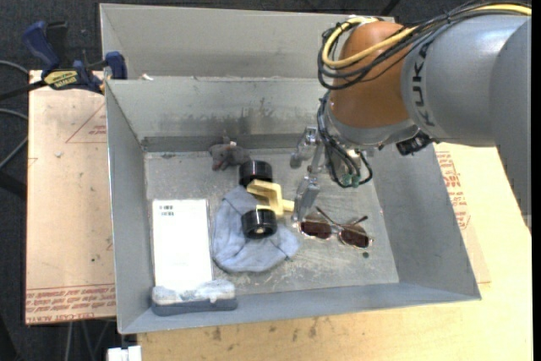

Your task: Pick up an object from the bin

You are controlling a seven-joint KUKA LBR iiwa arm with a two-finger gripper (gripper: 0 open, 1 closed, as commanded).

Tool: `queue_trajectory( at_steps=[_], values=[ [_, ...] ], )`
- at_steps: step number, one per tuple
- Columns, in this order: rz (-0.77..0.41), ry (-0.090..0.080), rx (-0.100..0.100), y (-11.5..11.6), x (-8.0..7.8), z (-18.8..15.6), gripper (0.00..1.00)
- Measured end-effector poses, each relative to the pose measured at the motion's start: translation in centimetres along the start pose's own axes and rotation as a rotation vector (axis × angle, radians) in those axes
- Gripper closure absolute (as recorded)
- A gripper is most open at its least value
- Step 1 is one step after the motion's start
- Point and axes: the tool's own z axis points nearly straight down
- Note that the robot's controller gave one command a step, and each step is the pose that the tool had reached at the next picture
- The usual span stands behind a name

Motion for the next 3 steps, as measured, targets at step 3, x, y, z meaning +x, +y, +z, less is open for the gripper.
queue_trajectory(
  at_steps=[3],
  values=[
    [0.280,0.003,0.001,2.4,1.6,5.3,0.00]
  ],
)
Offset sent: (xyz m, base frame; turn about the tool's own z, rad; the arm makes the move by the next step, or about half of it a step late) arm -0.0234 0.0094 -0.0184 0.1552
